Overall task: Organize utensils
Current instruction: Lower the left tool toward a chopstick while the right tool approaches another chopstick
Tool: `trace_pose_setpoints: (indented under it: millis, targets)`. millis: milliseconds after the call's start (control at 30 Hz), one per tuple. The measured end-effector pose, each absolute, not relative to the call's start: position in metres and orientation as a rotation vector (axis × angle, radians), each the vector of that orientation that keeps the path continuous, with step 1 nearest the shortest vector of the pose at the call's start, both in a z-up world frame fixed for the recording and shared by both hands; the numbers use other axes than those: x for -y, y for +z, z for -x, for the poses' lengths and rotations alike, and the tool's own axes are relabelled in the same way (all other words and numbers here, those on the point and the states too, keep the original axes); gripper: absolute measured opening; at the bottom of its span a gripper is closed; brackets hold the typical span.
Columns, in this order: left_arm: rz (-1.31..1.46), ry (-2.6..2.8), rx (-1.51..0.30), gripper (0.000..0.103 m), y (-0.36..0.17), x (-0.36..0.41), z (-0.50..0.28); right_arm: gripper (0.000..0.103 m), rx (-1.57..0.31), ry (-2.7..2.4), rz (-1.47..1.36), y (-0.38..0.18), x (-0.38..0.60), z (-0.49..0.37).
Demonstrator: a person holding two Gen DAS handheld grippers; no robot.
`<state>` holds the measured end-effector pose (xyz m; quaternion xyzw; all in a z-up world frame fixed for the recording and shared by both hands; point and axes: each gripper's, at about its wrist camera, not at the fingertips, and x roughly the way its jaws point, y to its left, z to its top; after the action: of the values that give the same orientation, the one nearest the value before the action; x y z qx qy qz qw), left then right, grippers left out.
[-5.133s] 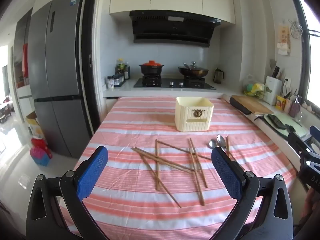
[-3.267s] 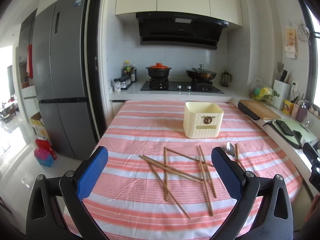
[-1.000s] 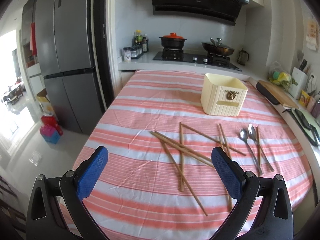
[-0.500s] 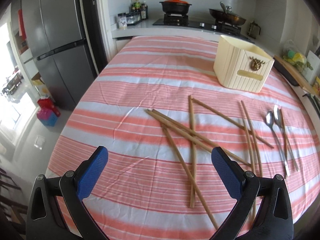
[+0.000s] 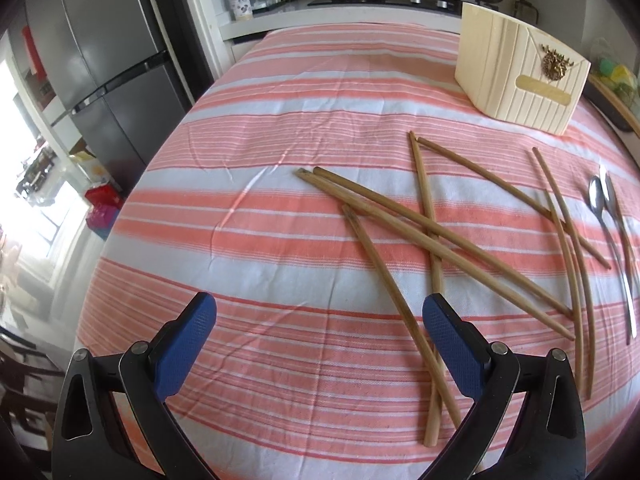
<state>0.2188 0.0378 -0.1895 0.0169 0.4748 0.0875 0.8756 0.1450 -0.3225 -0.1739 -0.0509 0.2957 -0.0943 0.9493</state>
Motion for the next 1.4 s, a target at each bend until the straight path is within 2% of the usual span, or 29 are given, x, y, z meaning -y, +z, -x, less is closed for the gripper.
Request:
trace_pose_setpoints:
  millis: [67,233,300,433,500,533,833,1067,1400]
  targets:
    - [-0.049,0.183,-0.997,0.103,-0.192,-0.038,-0.219,0.097,-0.642,-0.167,0.088,-0.181,0.322,-0.155]
    - [-0.076,0.183,-1.011,0.103,-0.197,-0.042,-0.219,0.076,-0.737,-0.080,0.049,-0.198,0.316,-0.176]
    - [-0.084,0.184,-1.013,0.103,-0.197,-0.045,-0.219,0.061,-0.774,-0.073,0.052,-0.204,0.314,-0.184]
    - [-0.088,0.187,-1.018,0.103,-0.197,-0.052,-0.218,0.051,-0.821,-0.039,0.046,-0.210,0.311,-0.189]
    - [-0.091,0.186,-1.019,0.103,-0.198,-0.055,-0.218,0.040,-0.843,-0.022,0.047,-0.213,0.308,-0.190]
    - [-0.095,0.186,-1.019,0.103,-0.198,-0.055,-0.218,0.038,-0.857,-0.008,0.036,-0.214,0.307,-0.191]
    - [-0.111,0.197,-1.017,0.103,-0.197,-0.063,-0.219,0.038,-0.906,0.174,-0.132,-0.213,0.293,-0.196]
    - [-0.113,0.213,-1.018,0.103,-0.197,-0.074,-0.217,0.038,-0.893,0.249,-0.144,-0.204,0.275,-0.202]
    - [-0.027,0.208,-1.006,0.103,-0.186,-0.069,-0.213,0.035,-0.796,-0.113,-0.016,-0.185,0.320,-0.255]
